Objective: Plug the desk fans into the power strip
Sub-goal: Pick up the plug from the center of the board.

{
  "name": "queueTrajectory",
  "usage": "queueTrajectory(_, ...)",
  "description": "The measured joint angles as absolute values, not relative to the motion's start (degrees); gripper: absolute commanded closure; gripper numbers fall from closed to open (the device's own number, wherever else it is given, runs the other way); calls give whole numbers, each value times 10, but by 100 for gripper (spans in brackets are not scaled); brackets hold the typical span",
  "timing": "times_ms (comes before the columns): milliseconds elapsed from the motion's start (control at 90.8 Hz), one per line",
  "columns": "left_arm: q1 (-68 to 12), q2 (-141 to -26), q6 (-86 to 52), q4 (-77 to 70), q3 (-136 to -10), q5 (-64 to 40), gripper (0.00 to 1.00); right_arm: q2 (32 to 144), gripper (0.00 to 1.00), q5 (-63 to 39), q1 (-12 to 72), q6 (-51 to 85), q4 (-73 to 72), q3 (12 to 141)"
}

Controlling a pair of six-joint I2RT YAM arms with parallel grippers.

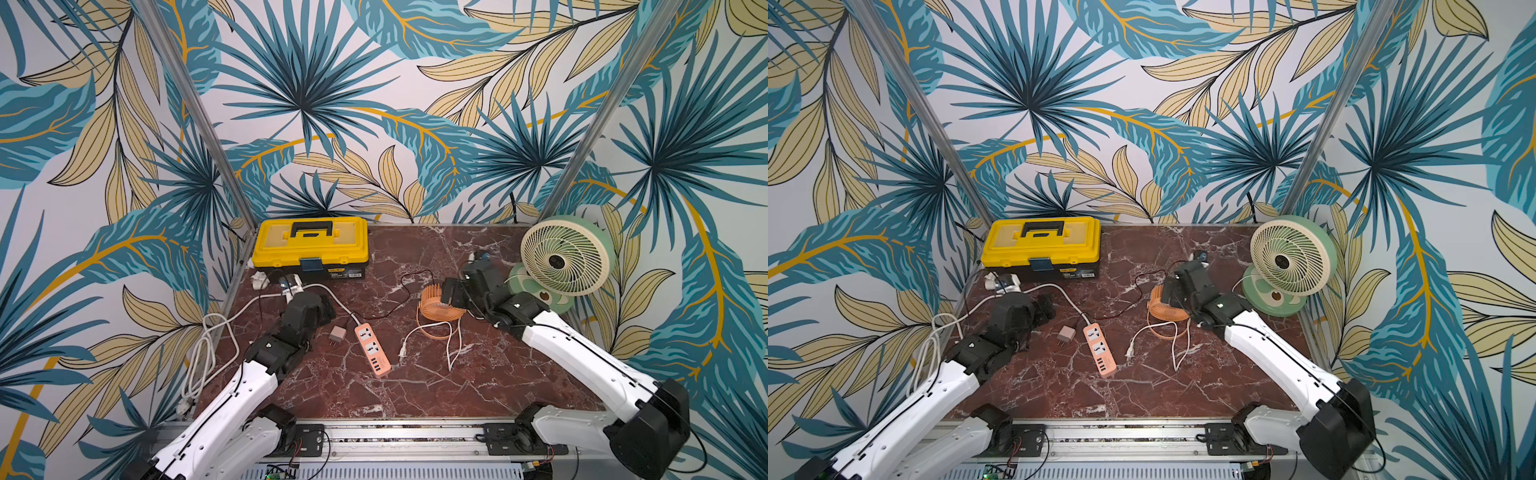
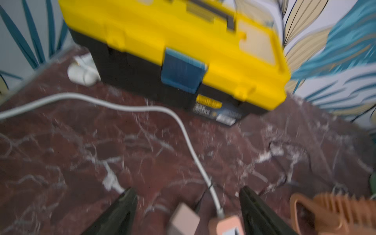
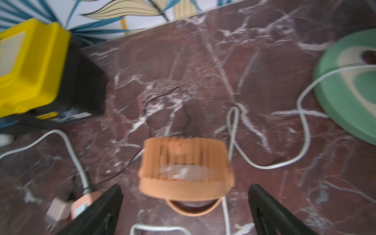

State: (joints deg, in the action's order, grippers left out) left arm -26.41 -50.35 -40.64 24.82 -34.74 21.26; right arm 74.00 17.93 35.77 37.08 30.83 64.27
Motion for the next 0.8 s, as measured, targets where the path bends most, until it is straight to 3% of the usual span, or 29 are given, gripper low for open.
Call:
queueTrajectory(275,-294,-590,-431,299,-345,137,22,811,10,111,466,427,329,697)
queueTrajectory(430,-294,-673,-421,294,-382,121,30,813,18,80,480,437,318,670)
queueTrajectory(804,-291,-760,-395,335,-439,120,31,752,25,55,481,464,279,583)
